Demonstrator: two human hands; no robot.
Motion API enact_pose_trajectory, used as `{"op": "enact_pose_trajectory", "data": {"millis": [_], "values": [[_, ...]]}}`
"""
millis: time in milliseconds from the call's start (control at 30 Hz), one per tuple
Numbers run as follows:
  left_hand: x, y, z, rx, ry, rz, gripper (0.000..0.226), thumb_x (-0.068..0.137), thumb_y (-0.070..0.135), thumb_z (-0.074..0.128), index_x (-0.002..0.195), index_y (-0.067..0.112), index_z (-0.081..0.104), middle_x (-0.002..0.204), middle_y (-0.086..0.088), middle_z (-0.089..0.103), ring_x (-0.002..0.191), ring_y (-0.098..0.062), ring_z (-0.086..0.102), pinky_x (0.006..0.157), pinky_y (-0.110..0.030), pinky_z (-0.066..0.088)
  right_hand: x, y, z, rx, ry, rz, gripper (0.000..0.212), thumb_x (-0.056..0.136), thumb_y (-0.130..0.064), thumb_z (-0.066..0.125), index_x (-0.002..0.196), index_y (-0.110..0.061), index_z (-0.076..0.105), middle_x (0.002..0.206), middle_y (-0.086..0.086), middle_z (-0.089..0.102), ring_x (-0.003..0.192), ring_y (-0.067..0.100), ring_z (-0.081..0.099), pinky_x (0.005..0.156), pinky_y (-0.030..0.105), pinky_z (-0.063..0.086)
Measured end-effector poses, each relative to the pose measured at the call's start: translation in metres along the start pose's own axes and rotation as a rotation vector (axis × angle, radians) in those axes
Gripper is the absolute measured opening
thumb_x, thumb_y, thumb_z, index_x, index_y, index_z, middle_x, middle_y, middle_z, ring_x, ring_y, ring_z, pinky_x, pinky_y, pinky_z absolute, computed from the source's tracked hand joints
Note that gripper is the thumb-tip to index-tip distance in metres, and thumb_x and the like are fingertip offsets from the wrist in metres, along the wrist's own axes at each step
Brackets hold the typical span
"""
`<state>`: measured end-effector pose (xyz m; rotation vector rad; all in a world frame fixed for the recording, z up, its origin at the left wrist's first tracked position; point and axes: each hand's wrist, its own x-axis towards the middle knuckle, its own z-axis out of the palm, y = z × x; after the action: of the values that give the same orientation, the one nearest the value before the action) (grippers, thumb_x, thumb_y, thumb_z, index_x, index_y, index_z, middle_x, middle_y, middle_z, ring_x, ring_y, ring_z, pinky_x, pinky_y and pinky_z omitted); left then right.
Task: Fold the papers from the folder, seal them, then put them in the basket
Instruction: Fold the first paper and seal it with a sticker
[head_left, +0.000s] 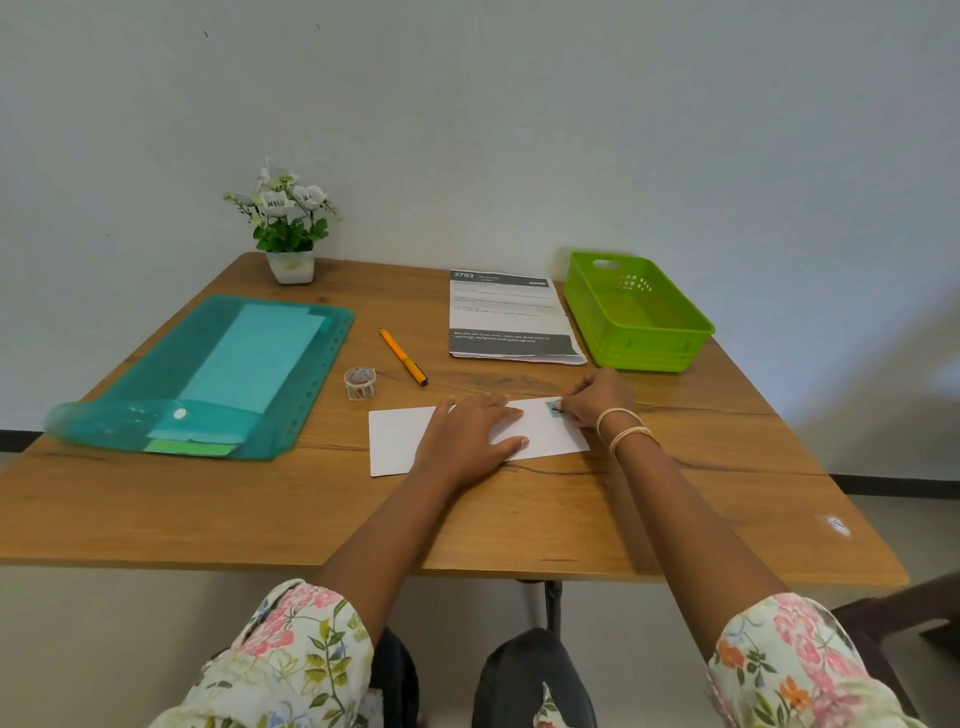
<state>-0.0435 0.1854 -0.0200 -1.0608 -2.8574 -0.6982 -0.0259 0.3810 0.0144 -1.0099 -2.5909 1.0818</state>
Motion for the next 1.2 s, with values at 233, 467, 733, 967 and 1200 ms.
{"op": "enact_pose_trajectory", "data": {"millis": [233, 467, 733, 967, 1200], "values": [[0.0, 0.0, 0.0, -0.008, 0.008, 0.0, 0.052, 0.09, 0.06, 0.047, 0.137, 0.039, 0.048, 0.149, 0.012, 0.041, 0.14, -0.007, 0.029, 0.117, -0.043, 0.016, -0.01, 0.016, 0.002, -0.014, -0.012, -0.142, 0.009, 0.085, -0.015, 0.069, 0.089, -0.015, 0.077, 0.091, 0.004, 0.072, 0.087, 0.02, 0.061, 0.075, 0.027, 0.046], [-0.001, 0.001, -0.001, -0.01, 0.001, 0.0, 0.052, 0.091, 0.059, 0.047, 0.138, 0.038, 0.047, 0.15, 0.012, 0.04, 0.14, -0.008, 0.029, 0.118, -0.043, 0.015, -0.01, 0.032, -0.005, -0.078, -0.095, -0.199, 0.029, 0.081, -0.028, 0.074, 0.11, -0.024, 0.073, 0.12, 0.004, 0.068, 0.103, 0.019, 0.06, 0.088, 0.03, 0.05], [-0.001, 0.001, -0.001, 0.004, 0.014, 0.002, 0.051, 0.09, 0.059, 0.047, 0.137, 0.038, 0.049, 0.149, 0.011, 0.042, 0.139, -0.008, 0.03, 0.117, -0.043, 0.018, -0.014, 0.02, 0.008, 0.069, -0.011, -0.168, 0.013, 0.074, -0.037, 0.078, 0.084, -0.029, 0.078, 0.096, -0.007, 0.075, 0.099, 0.018, 0.063, 0.089, 0.035, 0.051], [0.0, 0.0, -0.001, 0.007, 0.014, 0.005, 0.052, 0.09, 0.059, 0.047, 0.138, 0.037, 0.048, 0.148, 0.011, 0.042, 0.139, -0.009, 0.03, 0.117, -0.044, 0.018, -0.007, 0.019, -0.001, -0.274, -0.113, -0.247, 0.039, 0.086, -0.041, 0.066, 0.123, -0.03, 0.064, 0.128, 0.006, 0.062, 0.117, 0.024, 0.052, 0.092, 0.031, 0.042], [-0.001, 0.002, -0.001, 0.032, 0.002, 0.004, 0.054, 0.091, 0.06, 0.045, 0.14, 0.036, 0.045, 0.15, 0.009, 0.04, 0.14, -0.011, 0.03, 0.117, -0.044, 0.017, -0.028, 0.034, -0.003, -0.475, -0.184, -0.25, 0.066, 0.092, -0.058, 0.044, 0.15, -0.033, 0.024, 0.156, 0.004, 0.022, 0.139, 0.034, 0.023, 0.111, 0.042, 0.027]]}}
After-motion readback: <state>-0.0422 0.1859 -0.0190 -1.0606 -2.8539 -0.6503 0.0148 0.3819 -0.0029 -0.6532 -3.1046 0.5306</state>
